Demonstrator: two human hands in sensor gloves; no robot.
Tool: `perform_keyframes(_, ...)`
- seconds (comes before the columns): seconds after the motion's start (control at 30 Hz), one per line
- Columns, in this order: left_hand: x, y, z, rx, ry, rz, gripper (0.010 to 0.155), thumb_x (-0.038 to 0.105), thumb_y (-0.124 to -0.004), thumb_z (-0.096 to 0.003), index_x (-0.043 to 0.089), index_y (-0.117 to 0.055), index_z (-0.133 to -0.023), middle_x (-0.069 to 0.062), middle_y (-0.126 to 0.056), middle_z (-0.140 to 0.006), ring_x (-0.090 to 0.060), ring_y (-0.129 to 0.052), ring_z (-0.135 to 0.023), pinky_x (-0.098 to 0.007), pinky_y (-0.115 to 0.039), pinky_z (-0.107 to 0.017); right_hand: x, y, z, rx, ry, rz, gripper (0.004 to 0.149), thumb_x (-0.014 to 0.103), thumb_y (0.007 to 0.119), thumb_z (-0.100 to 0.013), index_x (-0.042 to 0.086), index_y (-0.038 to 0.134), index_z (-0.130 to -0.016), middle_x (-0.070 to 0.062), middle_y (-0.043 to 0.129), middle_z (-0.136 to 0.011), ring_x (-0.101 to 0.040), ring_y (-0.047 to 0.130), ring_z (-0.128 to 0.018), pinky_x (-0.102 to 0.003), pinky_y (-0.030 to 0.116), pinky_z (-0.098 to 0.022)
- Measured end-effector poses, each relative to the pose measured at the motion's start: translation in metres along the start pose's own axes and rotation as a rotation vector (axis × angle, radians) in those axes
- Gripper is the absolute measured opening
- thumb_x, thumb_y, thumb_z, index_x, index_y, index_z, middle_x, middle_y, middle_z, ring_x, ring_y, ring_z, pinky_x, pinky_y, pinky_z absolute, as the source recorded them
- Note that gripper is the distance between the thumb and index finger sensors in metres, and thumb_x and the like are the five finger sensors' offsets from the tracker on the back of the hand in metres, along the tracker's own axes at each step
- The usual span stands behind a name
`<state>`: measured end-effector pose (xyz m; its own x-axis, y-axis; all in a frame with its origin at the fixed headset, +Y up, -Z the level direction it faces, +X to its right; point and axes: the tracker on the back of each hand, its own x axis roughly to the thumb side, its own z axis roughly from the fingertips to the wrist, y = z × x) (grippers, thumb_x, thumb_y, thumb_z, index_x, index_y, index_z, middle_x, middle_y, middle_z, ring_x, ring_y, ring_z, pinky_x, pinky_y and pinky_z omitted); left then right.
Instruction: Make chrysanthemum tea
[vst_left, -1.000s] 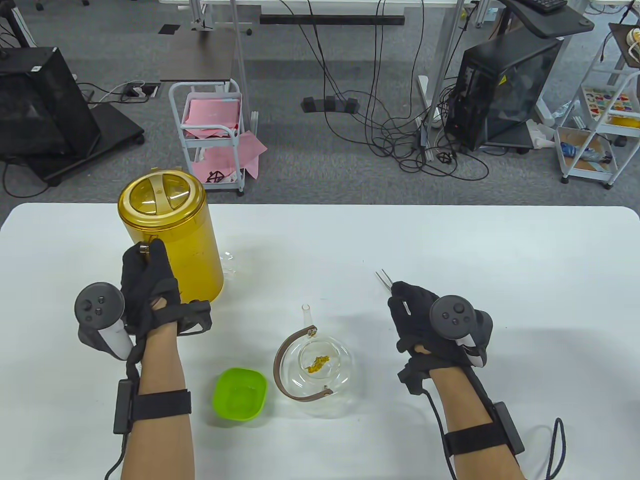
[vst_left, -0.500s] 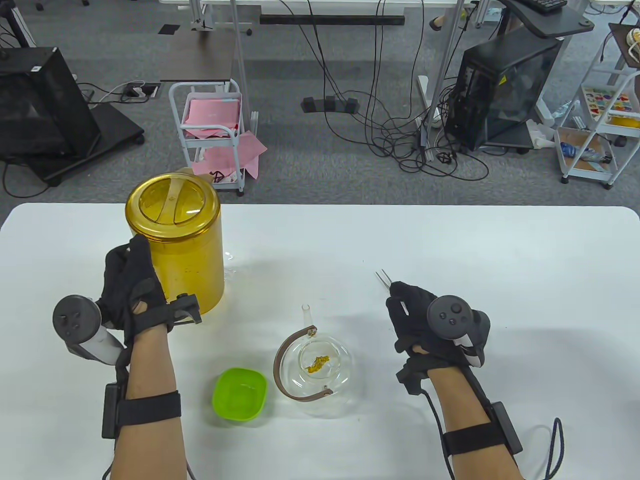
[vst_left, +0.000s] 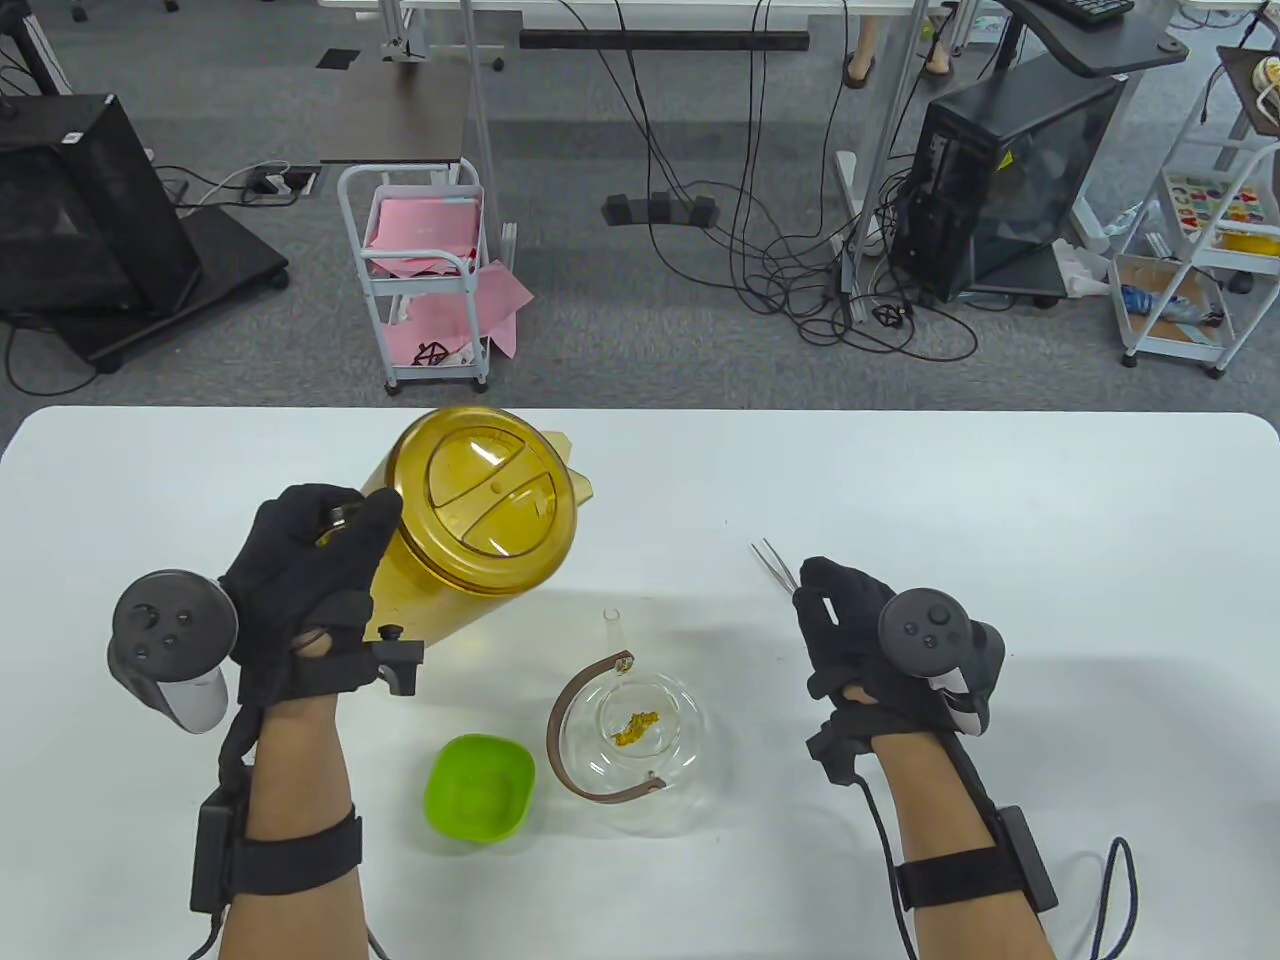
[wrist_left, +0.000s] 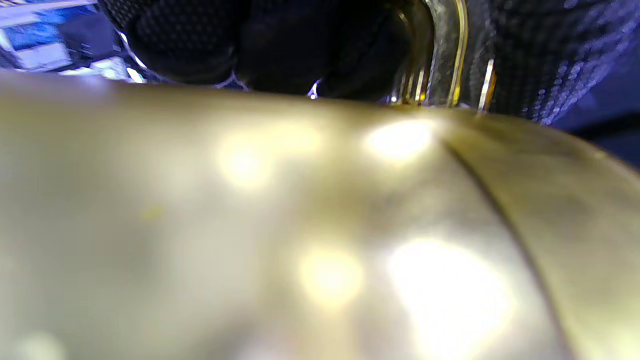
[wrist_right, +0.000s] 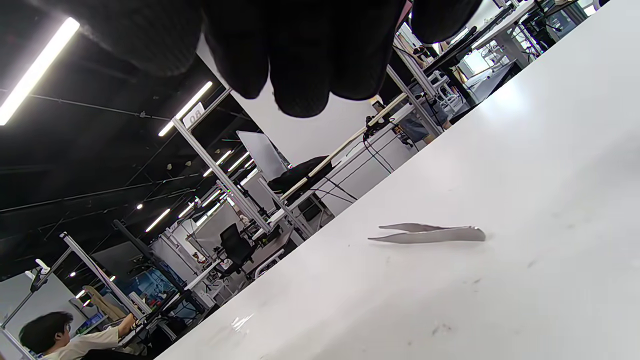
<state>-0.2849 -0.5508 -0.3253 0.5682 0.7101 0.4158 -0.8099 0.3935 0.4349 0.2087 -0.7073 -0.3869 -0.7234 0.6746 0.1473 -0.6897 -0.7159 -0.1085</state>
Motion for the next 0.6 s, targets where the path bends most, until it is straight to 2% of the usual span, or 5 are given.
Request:
perform_keyframes(0.13,0.017,-0.010,0.000,-0.105,-0.113,-0.091,0.055,0.075,-0.089,-0.0445,0.023,-0.097,-0.060,-0.004,-0.099,-0.048,-0.036,-0.090,-0.051,-0.068,-0.056,-0.072,0.001,0.001,0.000,0.003,-0.004,0.002,0.053,0.052,0.067,-0.058,0.026,0.067,-0.104,-0.004,0.070,-0.105,-0.038,0.068,-0.105,-0.067,0.047,-0.075)
perform_keyframes(0.33,0.032,-0.038,0.001,-0.312,-0.236,-0.221,0.055,0.075,-0.089,-0.0440,0.024,-0.097,-0.059,-0.004,-0.099,-0.048,-0.036,-0.090,-0.051,-0.068,-0.056,-0.073,0.001,0.002,0.000,0.007,-0.002,0.006,0.053,0.052,0.067,-0.058,0.026,0.068,-0.104,-0.004,0.070,-0.105,-0.037,0.069,-0.105,-0.067,0.047,-0.075)
perform_keyframes(0.6,0.046,-0.061,0.005,-0.444,-0.288,-0.283,0.054,0.075,-0.089,-0.0445,0.024,-0.097,-0.060,-0.004,-0.100,-0.048,-0.036,-0.091,-0.052,-0.068,-0.058,-0.072,0.000,0.000,0.001,0.002,0.004,0.004,0.053,0.052,0.067,-0.058,0.026,0.068,-0.104,-0.004,0.071,-0.105,-0.038,0.069,-0.105,-0.067,0.047,-0.075)
